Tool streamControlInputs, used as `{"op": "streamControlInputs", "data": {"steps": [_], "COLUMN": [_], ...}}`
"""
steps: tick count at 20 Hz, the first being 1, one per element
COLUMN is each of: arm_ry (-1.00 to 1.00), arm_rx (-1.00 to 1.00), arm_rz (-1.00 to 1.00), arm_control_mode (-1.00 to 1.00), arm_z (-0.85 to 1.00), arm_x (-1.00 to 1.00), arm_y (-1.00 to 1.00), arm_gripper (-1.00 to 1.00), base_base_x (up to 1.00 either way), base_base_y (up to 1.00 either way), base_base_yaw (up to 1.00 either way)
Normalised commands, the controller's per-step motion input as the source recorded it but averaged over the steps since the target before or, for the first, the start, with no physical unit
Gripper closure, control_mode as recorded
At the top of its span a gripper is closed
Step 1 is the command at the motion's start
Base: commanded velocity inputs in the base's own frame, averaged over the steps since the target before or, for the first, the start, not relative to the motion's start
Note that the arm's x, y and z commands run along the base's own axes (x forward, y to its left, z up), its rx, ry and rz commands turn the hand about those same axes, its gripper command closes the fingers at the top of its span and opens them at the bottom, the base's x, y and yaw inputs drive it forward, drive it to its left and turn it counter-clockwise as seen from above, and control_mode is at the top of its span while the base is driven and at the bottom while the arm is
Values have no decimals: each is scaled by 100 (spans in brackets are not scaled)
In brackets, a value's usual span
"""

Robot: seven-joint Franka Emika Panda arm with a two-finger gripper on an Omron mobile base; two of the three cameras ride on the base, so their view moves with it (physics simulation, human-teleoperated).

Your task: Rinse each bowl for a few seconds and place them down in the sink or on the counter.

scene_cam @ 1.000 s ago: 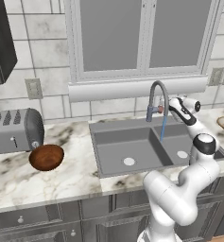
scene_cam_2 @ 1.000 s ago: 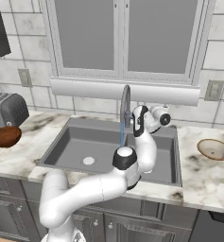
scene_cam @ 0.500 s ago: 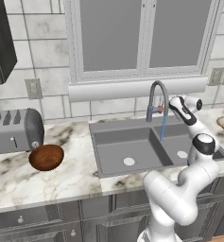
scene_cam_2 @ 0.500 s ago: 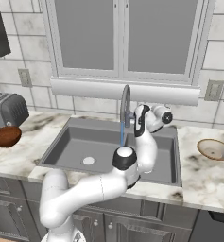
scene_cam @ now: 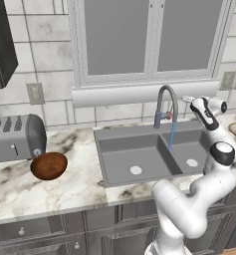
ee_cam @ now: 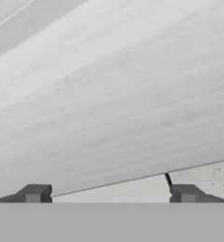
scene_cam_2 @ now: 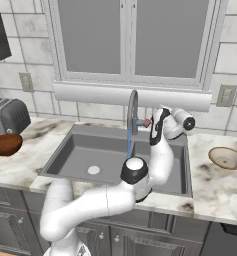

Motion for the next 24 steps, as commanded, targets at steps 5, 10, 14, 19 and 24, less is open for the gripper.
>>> {"op": "streamControlInputs", "data": {"steps": [5, 10, 14, 19, 24], "arm_ry": [12, 22, 25, 25, 24], "arm_rx": [2, -4, -15, -26, -32], "arm_rz": [-5, -5, -4, -4, -4], "arm_control_mode": [-100, -100, -100, -100, -100], "arm_z": [41, 21, -1, -16, -9], "arm_x": [-65, -59, -59, -59, -49], "arm_y": [-43, -23, -3, 0, -3], "arm_gripper": [-100, -100, -100, -100, -100], "base_base_x": [0, 0, 0, 0, 0], "base_base_y": [0, 0, 0, 0, 0], "base_base_yaw": [0, 0, 0, 0, 0]}}
